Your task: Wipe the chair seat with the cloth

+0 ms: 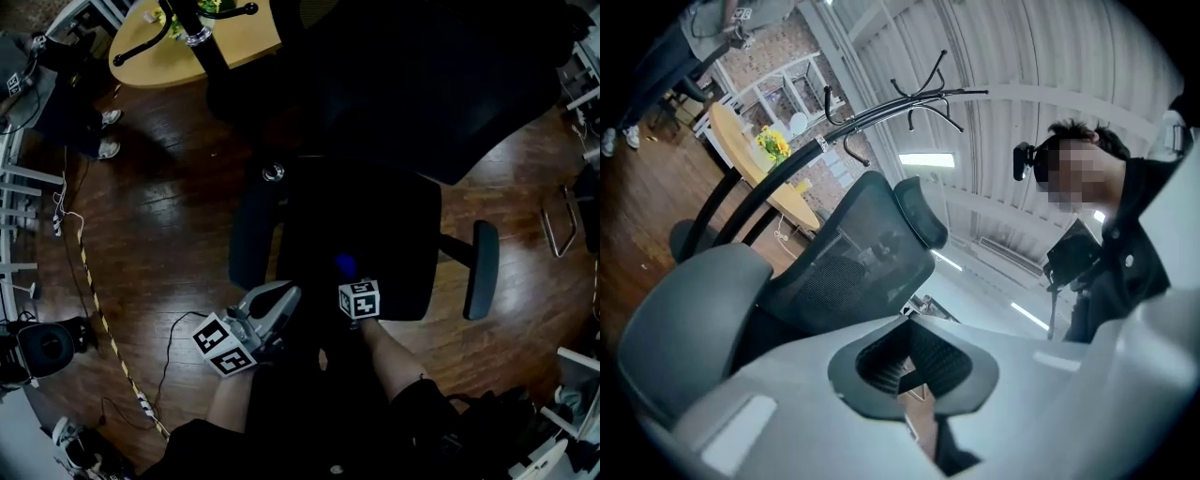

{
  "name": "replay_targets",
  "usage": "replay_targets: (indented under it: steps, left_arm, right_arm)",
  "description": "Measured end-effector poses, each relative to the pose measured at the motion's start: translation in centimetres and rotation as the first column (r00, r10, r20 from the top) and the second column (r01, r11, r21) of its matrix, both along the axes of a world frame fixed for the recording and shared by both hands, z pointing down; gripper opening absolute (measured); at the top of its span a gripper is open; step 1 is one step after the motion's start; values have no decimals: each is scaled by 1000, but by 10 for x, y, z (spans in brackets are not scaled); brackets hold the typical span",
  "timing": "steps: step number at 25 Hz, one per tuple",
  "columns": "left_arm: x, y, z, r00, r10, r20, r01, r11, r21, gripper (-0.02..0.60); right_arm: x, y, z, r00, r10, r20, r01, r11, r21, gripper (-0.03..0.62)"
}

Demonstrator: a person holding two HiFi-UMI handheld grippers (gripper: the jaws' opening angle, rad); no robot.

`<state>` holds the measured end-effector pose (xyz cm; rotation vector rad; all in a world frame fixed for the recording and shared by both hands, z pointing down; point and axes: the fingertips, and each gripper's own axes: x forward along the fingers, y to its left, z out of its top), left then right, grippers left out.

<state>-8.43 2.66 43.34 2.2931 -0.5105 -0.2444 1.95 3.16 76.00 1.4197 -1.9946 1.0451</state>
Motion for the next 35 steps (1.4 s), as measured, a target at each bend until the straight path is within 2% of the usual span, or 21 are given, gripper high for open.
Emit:
replay_targets:
  steps: [3,5,7,10,12,15,20,23,26,28,32,35]
  left_arm:
    - [-12,7,0,1000,-24,9,25,1000,-6,2]
    - [-16,10,1,999,-34,13,34,999,-10,2]
    - [-22,11,2,999,-47,16,47,999,-14,2]
    - [-29,11,3,998,-57,25,57,998,-14,2]
    - [-29,9,3,998,-52,27,53,999,-12,2]
    - [-24,5,1,999,-29,21,30,1000,-11,2]
    - [-7,-6,1,999,27,21,-27,1000,-6,2]
    - [12,-10,4,997,71,18,-71,997,-11,2]
    - [32,-11,6,993,118,18,-118,993,-15,2]
    - [44,-12,7,989,148,17,-148,989,-19,2]
    - [66,-10,10,981,195,17,-194,981,-31,2]
    - [75,-7,9,977,210,21,-209,977,-32,2]
  right_arm:
    - [-85,-5,-6,987,-128,99,127,992,9,35]
    - [-121,-5,-7,974,-188,125,189,982,4,35]
    - [-137,-2,-5,973,-203,112,204,979,-3,35]
    - [-132,4,-1,973,-214,81,214,977,6,35]
    - [-112,9,4,978,-202,56,202,979,-3,35]
    - [-63,19,14,994,-107,26,108,994,-27,35]
    - [25,38,19,999,13,-41,-15,999,-38,35]
    - [88,55,17,987,133,-90,-137,989,-47,35]
    - [156,74,10,959,233,-159,-243,969,-47,35]
    - [190,84,4,945,270,-187,-282,959,-40,35]
    - [210,89,1,949,246,-199,-259,965,-44,35]
    - [210,91,1,941,289,-177,-302,952,-52,35]
